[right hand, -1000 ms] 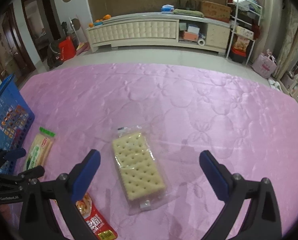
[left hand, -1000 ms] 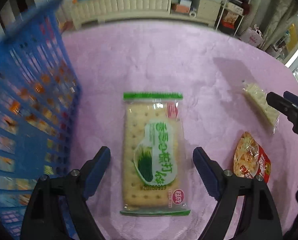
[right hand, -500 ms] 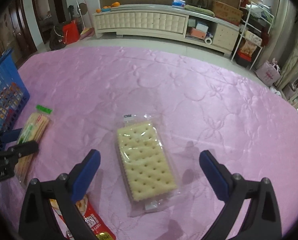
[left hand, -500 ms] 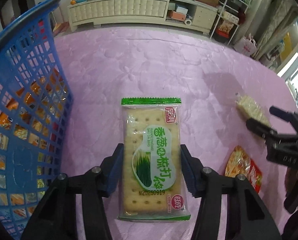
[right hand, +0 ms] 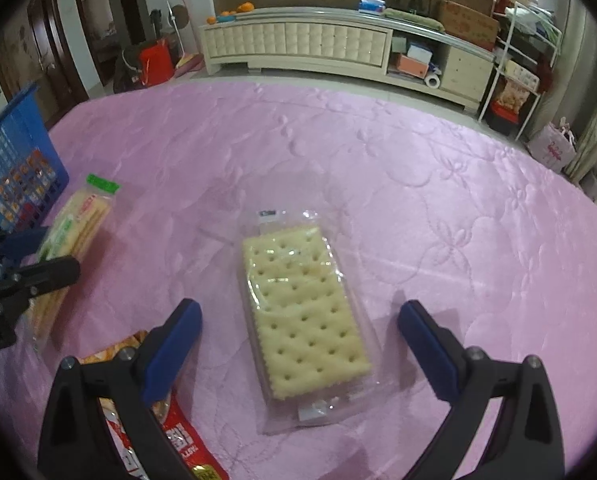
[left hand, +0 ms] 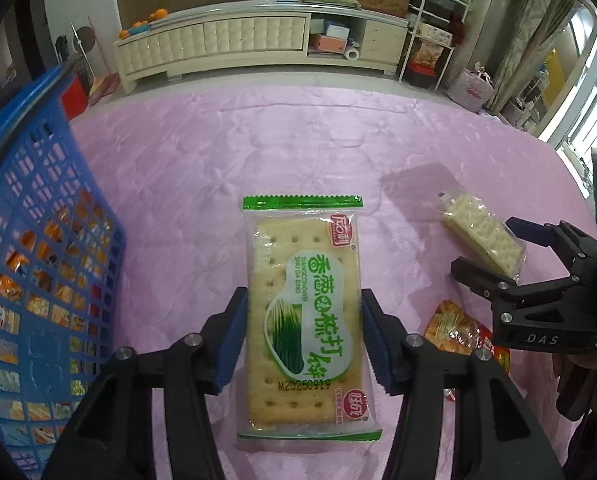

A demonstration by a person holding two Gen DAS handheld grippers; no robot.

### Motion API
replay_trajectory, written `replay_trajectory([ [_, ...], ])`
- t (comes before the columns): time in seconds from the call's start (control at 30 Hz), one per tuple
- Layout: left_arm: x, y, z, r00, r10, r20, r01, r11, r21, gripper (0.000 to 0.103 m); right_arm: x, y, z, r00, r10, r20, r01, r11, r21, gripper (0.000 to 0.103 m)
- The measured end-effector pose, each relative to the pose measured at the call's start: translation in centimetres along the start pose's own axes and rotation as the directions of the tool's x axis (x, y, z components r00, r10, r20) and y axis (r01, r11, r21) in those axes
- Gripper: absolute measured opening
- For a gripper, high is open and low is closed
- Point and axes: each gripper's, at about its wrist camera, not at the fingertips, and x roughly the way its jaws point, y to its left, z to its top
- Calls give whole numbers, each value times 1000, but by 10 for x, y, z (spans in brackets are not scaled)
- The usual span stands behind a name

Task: Organize snacks
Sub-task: 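Grasp the green-labelled cracker pack with the left tool while the right tool grasps the clear cracker pack, then carry both cracker packs over the blue basket and open the right tool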

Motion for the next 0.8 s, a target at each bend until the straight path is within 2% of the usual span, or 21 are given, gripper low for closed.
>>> replay_trajectory([
  [0.07, 0, -2, 2, 1000, 3, 5, -3, 1000, 6, 51, -3, 2, 1, 1000, -20, 13, 20, 1000, -23, 74],
  [0.1, 0, -3, 3, 1000, 6, 6, -6, 1000, 8, 51, -5, 3, 2, 999, -27, 20, 28, 999, -26, 56],
  [0.13, 0, -4, 3, 1000, 9, 6, -9, 1000, 10, 51, -6, 2, 4, 1000, -11, 19, 12, 1000, -9, 54],
  [0.3, -9, -10, 1, 1000, 10, 2, -10, 1000, 13, 51, -7, 11, 6, 1000, 20, 5, -20, 1000, -11, 50],
  [0.37, -17, -9, 3, 1000, 13, 13, -13, 1000, 7, 51, -11, 14, 8, 1000, 17, 23, -17, 1000, -4, 49],
  [0.5, -39, -9, 7, 999, 29, 43, -30, 1000, 8, 51, -30, 16, 15, 995, 74, 72, -77, 997, 32, 49],
  [0.7, -80, -6, 5, 995, 31, 95, -30, 999, -11, 51, -63, 34, 21, 984, 101, 150, -102, 995, -2, 49],
  [0.8, -103, -3, 2, 993, 7, 119, -5, 1000, -18, 51, -73, 42, 21, 980, 109, 167, -107, 994, -20, 49],
])
